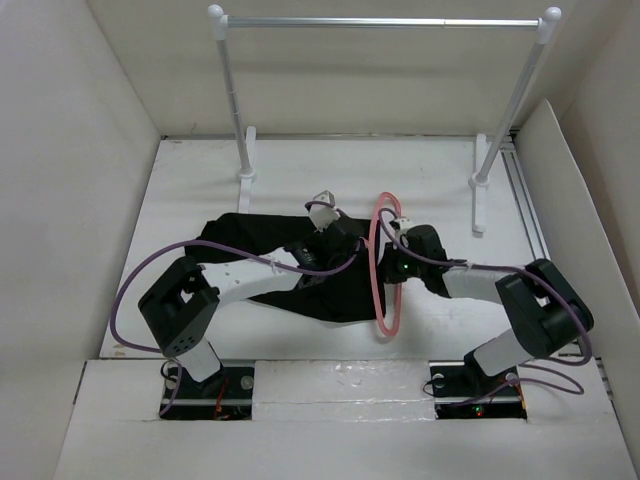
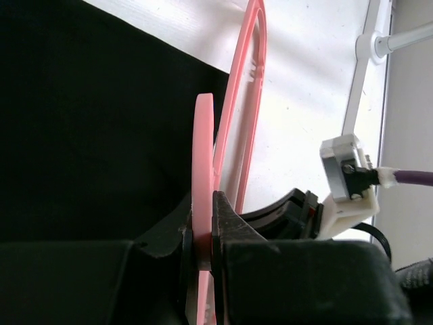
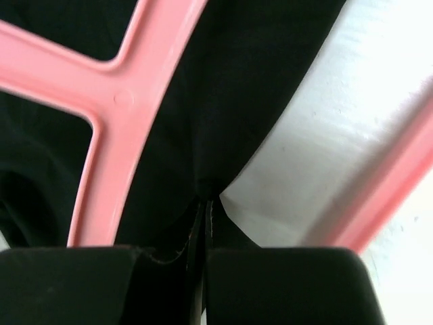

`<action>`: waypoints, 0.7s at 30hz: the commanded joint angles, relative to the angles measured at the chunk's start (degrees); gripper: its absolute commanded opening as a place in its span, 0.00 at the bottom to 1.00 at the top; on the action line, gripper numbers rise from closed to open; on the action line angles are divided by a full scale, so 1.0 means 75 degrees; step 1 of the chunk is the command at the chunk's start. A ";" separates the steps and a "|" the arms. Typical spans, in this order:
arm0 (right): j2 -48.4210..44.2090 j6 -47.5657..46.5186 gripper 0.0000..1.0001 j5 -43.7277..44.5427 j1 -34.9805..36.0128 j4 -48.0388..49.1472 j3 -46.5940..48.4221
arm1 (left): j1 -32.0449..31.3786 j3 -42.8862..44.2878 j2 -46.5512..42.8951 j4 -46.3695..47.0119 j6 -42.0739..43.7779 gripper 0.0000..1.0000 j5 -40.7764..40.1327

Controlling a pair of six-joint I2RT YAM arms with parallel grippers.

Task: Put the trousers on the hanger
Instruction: Place trousers on hanger

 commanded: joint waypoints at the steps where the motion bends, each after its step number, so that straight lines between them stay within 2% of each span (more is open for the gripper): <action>1: -0.0474 0.0239 0.00 -0.0015 -0.0285 0.0204 -0.0176 | 0.0076 -0.0138 -0.0024 -0.0393 0.0230 0.00 -0.0295; 8: -0.2115 -0.0814 0.00 -0.0178 -0.1632 -0.1553 0.0538 | 0.0439 -0.0583 -0.0551 -0.0604 0.0827 0.00 -0.0658; 9: -0.2372 -0.1083 0.00 -0.0271 -0.1971 -0.2228 0.0794 | 0.0509 -0.0723 -0.0725 -0.0639 0.1037 0.00 -0.0740; 10: -0.2375 -0.1086 0.00 -0.0272 -0.1975 -0.2235 0.0797 | 0.0510 -0.0724 -0.0727 -0.0640 0.1039 0.00 -0.0740; 15: -0.2597 -0.1543 0.00 -0.0670 -0.3225 -0.2715 0.0844 | 0.0510 -0.1099 -0.1020 -0.0860 0.1437 0.00 -0.0927; 21: -0.2047 -0.2012 0.00 -0.0905 -0.4073 -0.2938 0.1137 | 0.0651 -0.1439 -0.1500 -0.1108 0.1719 0.00 -0.1127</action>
